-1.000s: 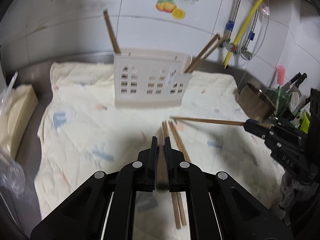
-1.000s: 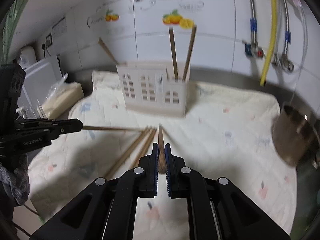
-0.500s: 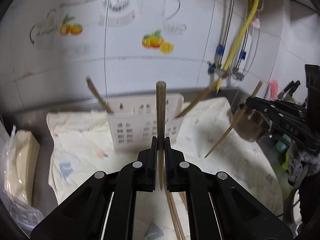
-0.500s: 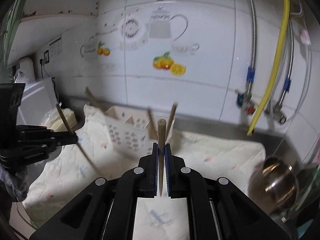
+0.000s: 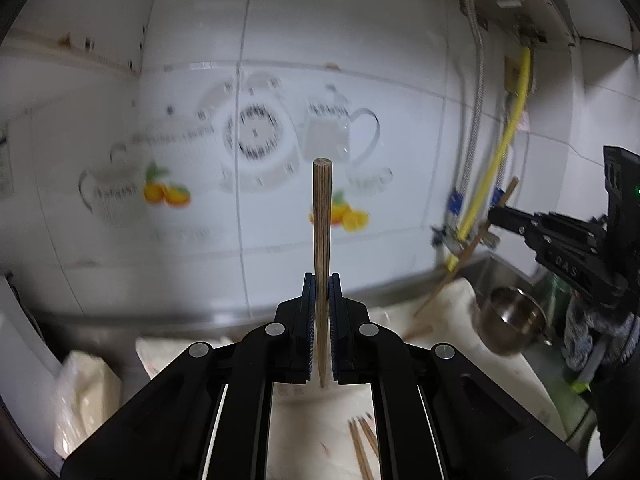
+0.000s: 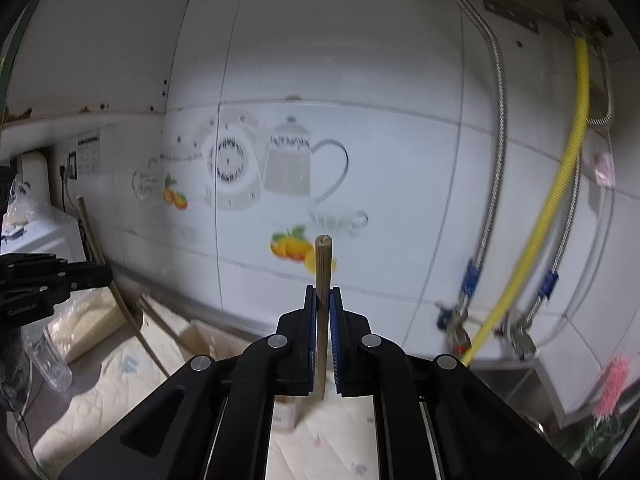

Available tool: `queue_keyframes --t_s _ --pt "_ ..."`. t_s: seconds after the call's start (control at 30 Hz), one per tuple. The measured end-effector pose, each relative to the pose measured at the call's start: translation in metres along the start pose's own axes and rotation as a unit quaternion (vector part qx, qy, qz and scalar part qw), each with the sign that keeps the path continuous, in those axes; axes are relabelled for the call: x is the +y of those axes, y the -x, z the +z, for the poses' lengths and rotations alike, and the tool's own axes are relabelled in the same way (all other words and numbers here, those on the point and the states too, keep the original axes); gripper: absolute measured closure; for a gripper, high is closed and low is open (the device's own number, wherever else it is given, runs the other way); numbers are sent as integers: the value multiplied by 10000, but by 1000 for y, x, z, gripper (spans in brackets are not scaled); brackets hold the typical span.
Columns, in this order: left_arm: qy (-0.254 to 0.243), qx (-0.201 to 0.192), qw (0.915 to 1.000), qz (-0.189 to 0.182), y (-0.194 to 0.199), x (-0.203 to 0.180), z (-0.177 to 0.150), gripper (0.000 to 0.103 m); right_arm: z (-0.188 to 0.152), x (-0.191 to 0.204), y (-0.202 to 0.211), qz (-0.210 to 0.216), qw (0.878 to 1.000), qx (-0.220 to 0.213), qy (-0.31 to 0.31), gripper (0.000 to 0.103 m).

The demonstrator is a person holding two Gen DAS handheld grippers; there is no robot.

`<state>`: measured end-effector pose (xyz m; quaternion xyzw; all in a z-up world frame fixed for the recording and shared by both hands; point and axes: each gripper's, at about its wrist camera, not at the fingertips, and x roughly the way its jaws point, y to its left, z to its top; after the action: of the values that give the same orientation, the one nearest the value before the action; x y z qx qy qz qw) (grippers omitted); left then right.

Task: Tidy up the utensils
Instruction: 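Lift the left tool's chopstick into the white holder while the right tool inserts its own, then open the left tool to release its chopstick while the right tool releases its own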

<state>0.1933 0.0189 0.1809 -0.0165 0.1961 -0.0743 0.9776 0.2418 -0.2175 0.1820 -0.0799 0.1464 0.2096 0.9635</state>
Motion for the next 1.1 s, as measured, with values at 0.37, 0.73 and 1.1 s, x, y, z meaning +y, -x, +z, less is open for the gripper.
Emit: queue_keyframes --t_s 0.37,0.73,1.1 --pt "196 117 9990 379 -51 24 3 98 0 24 -47 395 9990 219 23 97" --pt "500 706 9958 293 -95 41 -29 98 -29 29 -78 482 9964 695 -5 96" --pt "545 790 9951 247 -94 41 -35 94 -34 25 -81 411 9962 754 -104 96"
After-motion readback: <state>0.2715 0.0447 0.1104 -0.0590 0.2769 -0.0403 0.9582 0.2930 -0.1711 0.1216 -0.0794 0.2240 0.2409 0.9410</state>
